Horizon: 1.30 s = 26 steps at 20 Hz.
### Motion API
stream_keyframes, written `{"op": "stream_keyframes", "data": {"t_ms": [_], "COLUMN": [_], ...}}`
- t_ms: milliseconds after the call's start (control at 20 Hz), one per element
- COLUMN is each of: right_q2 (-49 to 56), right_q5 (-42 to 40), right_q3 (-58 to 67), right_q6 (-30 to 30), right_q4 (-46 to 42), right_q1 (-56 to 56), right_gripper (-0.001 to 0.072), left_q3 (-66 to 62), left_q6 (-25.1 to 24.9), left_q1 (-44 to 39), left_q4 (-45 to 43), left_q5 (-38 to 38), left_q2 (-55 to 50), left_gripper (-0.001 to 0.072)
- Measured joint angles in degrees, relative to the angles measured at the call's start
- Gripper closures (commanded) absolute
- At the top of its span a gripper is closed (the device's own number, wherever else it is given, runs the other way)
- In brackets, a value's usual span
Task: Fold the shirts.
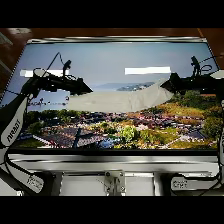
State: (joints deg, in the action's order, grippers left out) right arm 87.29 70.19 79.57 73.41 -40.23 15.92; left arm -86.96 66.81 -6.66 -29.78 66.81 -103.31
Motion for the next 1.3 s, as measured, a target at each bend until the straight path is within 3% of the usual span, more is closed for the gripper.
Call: {"op": "stream_keyframes", "data": {"t_ms": [300, 900, 1100, 1300], "right_q2": [-9.5, -19.0, -19.4, -19.1], "right_q5": [5.6, 11.8, 11.0, 5.6], "right_q3": [0.0, 0.0, 0.0, 0.0], "right_q6": [3.0, 7.6, 8.8, 10.5], "right_q4": [0.2, 0.2, 0.2, -0.5], "right_q1": [0.1, 0.0, -0.1, -4.3], "right_gripper": [0.0639, 0.0639, 0.0639, 0.0639], "left_q3": [0.0, 0.0, 0.0, 0.0], "left_q6": [-0.1, -0.5, -3.6, -6.1], "left_q1": [-12.4, -28.8, -26.8, -16.0], "left_q4": [6.1, 23.3, 25.5, 21.5], "left_q5": [-7.4, -20.8, -19.9, -16.7], "left_q2": [-5.0, -12.0, -11.9, -5.2], "left_gripper": [0.0668, 0.067, 0.0672, 0.0672]}}
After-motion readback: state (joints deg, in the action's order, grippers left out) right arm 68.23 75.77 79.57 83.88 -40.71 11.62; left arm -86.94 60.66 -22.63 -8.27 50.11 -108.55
